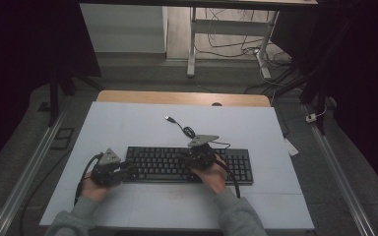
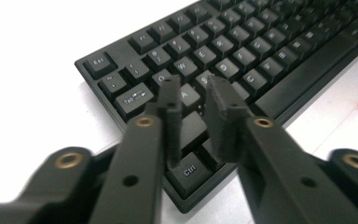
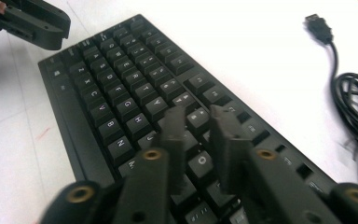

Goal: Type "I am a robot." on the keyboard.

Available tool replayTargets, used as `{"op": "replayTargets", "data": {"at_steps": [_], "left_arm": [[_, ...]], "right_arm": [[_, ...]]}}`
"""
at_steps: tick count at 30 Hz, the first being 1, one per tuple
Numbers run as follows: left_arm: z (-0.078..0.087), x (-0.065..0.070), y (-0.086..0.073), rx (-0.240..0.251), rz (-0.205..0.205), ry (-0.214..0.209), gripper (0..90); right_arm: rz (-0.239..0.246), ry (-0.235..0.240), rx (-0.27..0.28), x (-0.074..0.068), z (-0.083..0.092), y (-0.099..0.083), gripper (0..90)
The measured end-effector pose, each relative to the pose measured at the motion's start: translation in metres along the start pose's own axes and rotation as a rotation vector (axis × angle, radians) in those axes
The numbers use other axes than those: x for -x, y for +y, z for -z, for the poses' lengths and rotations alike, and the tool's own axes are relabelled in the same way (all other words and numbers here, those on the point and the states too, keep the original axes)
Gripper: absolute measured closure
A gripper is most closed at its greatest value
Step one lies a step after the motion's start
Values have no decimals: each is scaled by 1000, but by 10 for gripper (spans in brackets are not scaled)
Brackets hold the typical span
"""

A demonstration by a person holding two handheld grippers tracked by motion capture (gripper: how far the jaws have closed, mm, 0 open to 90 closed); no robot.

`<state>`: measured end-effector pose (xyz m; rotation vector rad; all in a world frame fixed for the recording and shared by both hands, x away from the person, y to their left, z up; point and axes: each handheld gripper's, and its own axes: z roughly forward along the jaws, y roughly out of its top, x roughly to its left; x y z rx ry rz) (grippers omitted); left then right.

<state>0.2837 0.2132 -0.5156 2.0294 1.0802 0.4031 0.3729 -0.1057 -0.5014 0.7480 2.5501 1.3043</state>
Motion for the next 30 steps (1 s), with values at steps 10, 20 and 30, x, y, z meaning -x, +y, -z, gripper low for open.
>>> {"op": "replayTargets", "data": {"at_steps": [10,20,30], "left_arm": [[3,-3,1,19,16,-3,537],[3,-3,1,21,14,-4,475],[4,-1,3,20,7,-10,453]], "right_arm": [[11,-26,8,4,24,-13,620],[15,-28,14,4,31,-18,612],[24,-28,1,2,30,-19,609]]}}
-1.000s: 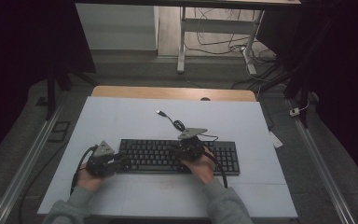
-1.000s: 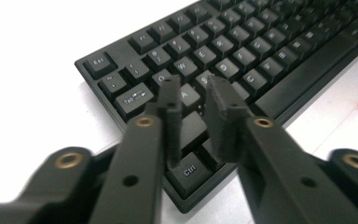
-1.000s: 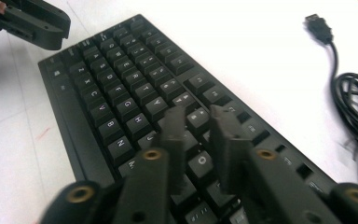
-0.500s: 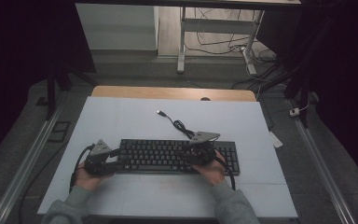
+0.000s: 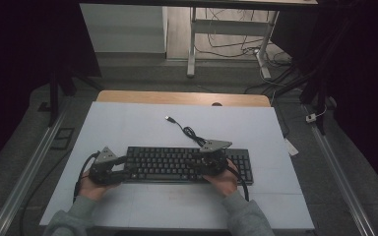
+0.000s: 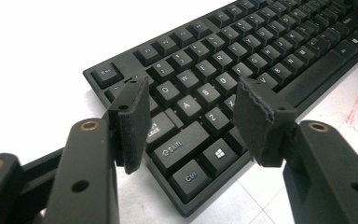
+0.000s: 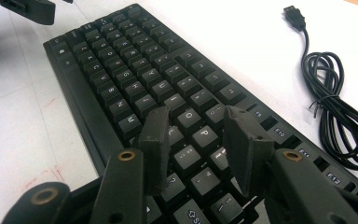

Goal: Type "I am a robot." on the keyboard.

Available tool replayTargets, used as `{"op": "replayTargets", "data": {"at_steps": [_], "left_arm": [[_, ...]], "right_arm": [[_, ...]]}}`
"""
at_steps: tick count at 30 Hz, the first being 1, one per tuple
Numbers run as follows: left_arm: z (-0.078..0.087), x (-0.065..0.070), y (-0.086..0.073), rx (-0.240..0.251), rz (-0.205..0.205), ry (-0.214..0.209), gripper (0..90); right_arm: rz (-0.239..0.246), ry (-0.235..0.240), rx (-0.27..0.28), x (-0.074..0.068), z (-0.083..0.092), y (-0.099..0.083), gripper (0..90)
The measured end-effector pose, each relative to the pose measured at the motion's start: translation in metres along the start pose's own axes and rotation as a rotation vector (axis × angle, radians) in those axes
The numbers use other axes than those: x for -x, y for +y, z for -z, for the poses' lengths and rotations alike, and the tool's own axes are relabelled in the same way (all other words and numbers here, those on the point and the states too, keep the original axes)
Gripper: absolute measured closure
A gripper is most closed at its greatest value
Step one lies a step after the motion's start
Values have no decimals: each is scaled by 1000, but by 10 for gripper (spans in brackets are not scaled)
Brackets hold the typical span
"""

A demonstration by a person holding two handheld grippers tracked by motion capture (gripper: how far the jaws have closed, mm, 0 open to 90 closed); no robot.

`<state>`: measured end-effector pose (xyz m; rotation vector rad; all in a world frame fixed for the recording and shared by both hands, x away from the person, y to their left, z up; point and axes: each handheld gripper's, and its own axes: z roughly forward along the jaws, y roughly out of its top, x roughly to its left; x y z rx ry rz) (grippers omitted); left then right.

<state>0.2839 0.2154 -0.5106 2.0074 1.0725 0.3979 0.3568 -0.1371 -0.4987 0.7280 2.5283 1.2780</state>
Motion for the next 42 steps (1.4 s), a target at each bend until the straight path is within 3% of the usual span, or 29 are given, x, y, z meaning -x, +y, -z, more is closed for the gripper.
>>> {"op": "replayTargets", "data": {"at_steps": [5,8,19,24,29,31,42], "left_arm": [[2,4,5,1,-21,-12,432],[2,7,9,-11,-27,-47,407],[-13,27,40,-52,-125,-111,387],[-22,35,42,-48,-126,-122,485],[-28,41,39,-71,-156,-155,717],[-31,43,39,-87,-173,-161,862],[-46,57,35,-138,-215,-194,890]], "right_arm": [[2,0,-4,-1,2,-2,604],[-3,0,1,-1,5,-4,602],[1,-24,3,-4,15,-10,591],[2,-25,12,-4,19,-12,589],[-2,-29,20,-3,21,-13,587],[-1,-29,18,-2,21,-13,585],[-2,-31,3,-2,19,-14,581]]}}
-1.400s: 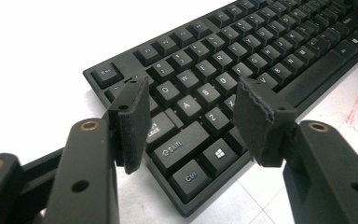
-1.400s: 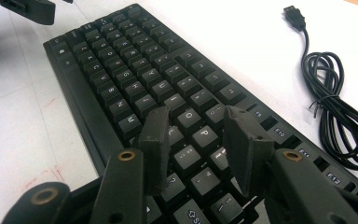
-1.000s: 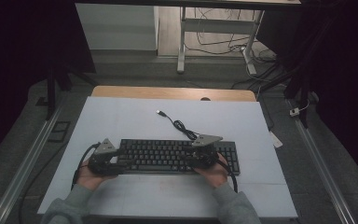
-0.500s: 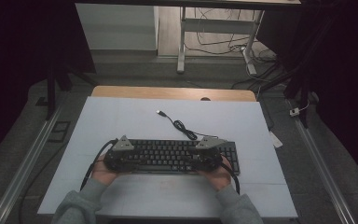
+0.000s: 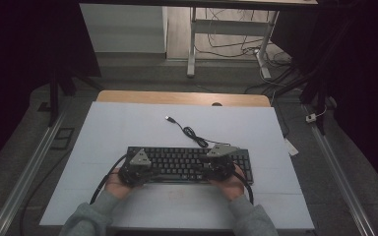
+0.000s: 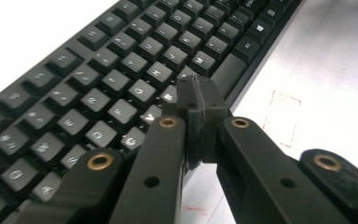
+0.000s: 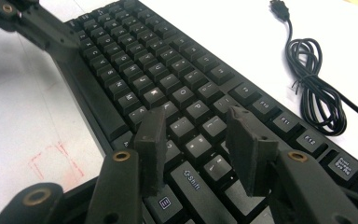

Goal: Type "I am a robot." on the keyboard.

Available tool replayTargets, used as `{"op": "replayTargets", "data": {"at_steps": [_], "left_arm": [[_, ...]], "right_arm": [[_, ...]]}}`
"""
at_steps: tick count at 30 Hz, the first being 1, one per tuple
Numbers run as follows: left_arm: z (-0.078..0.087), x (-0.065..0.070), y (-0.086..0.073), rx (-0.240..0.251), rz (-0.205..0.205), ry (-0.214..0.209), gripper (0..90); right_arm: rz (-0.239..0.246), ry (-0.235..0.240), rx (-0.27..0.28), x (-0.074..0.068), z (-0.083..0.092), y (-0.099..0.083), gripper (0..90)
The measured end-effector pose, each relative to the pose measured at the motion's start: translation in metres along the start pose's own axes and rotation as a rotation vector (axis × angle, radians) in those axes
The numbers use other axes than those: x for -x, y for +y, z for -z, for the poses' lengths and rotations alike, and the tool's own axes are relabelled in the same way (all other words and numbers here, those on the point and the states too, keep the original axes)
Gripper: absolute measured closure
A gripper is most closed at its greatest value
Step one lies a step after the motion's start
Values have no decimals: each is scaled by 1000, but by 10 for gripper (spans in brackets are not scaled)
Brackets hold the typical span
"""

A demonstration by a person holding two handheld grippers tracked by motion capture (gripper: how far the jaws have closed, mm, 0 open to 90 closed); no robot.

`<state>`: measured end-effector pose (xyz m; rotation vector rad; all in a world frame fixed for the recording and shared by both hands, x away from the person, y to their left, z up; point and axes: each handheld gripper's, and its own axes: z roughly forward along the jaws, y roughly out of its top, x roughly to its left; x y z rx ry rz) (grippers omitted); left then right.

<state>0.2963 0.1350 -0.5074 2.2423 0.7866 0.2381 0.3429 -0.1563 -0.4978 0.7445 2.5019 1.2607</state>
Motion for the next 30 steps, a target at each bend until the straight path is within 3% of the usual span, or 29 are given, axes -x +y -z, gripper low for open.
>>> {"op": "replayTargets", "data": {"at_steps": [4,24,30], "left_arm": [[-7,4,1,-19,-18,0,890],[-20,8,-1,-46,-20,41,889],[-19,9,-1,-36,-28,52,889]], "right_arm": [[0,3,-4,0,-1,0,580],[3,1,-13,-1,-2,-1,572],[5,-2,-16,-1,-2,0,568]]}}
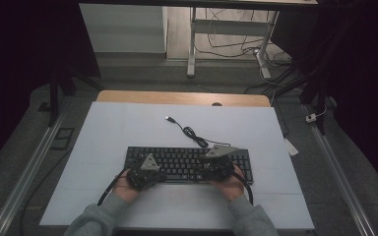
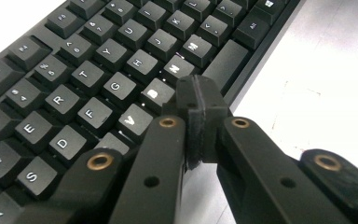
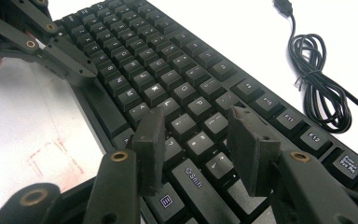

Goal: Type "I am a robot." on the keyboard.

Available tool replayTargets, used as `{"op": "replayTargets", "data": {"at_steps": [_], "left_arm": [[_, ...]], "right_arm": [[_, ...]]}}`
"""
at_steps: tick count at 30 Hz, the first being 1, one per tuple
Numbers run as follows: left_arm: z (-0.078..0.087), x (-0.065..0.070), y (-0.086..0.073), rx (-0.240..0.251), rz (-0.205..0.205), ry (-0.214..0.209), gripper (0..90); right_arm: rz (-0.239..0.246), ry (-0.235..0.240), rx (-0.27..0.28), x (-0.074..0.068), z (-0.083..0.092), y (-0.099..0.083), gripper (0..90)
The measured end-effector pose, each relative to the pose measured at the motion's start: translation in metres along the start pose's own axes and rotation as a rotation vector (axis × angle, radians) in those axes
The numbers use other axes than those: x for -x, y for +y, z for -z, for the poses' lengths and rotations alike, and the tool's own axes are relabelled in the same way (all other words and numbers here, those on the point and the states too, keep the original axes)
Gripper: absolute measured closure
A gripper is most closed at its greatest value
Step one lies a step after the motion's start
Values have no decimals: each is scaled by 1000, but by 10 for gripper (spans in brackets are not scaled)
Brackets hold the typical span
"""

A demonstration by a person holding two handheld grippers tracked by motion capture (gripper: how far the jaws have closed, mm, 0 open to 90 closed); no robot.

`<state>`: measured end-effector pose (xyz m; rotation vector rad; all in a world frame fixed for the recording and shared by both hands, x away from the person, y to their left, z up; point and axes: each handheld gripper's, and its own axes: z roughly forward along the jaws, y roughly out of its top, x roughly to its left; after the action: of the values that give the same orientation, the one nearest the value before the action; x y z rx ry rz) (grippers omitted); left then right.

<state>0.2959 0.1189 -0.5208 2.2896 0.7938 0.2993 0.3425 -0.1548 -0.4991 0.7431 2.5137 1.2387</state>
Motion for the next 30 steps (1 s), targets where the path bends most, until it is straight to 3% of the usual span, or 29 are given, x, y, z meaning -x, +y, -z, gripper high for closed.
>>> {"op": "replayTargets", "data": {"at_steps": [7,12,16,22,30], "left_arm": [[16,-3,3,79,24,15,866],[26,-8,3,111,52,39,670],[34,-17,1,126,101,47,522],[43,-29,-3,129,154,69,416],[52,-37,-5,130,184,89,307]], "right_arm": [[-1,0,8,1,1,0,568],[1,3,10,0,0,0,567],[2,4,17,1,1,0,565],[0,3,22,1,2,0,560],[0,5,25,1,2,0,554]]}}
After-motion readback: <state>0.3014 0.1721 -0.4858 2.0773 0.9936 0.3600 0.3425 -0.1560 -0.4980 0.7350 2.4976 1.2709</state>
